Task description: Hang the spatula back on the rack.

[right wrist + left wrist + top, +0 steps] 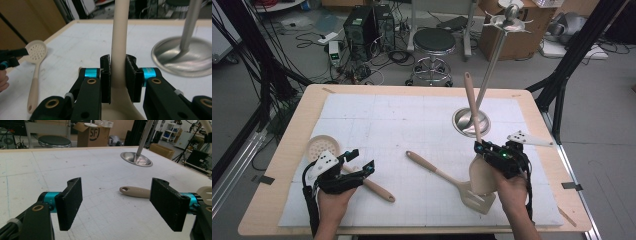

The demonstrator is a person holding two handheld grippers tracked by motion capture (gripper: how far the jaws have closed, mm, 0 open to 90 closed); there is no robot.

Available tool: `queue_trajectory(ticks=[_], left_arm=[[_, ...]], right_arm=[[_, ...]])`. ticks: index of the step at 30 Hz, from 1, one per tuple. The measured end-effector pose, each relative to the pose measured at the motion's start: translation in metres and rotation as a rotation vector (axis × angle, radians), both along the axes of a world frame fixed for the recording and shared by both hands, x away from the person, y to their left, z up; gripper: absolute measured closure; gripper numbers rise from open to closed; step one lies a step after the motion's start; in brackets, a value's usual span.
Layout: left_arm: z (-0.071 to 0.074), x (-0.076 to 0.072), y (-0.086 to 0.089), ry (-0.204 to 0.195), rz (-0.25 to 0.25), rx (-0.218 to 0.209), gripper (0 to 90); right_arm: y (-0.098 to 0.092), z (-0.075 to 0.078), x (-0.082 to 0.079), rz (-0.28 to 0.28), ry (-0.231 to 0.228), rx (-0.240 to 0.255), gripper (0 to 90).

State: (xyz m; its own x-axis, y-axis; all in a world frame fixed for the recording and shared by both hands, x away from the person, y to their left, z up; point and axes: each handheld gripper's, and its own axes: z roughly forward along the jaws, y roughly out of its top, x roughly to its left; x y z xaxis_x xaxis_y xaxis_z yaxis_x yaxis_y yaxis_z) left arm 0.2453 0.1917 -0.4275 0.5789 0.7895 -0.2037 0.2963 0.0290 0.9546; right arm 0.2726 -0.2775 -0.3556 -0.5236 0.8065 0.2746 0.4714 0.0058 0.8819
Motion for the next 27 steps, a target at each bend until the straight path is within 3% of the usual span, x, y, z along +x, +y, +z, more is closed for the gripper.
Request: queue_trajectory(ticks=[11,27], left_arm=[[0.0,0.0,0.0,0.001,-0.002,-0.002,27.1],[0.0,0.0,0.001,-0.002,-0.002,0.0,27.1]], right_arm=[[-0.011,0.03,-0.008,-0.071,-0.155,0.04,76.9],[-0.01,0.04,-0.01,-0.104,-0.272,0.089,77.0]])
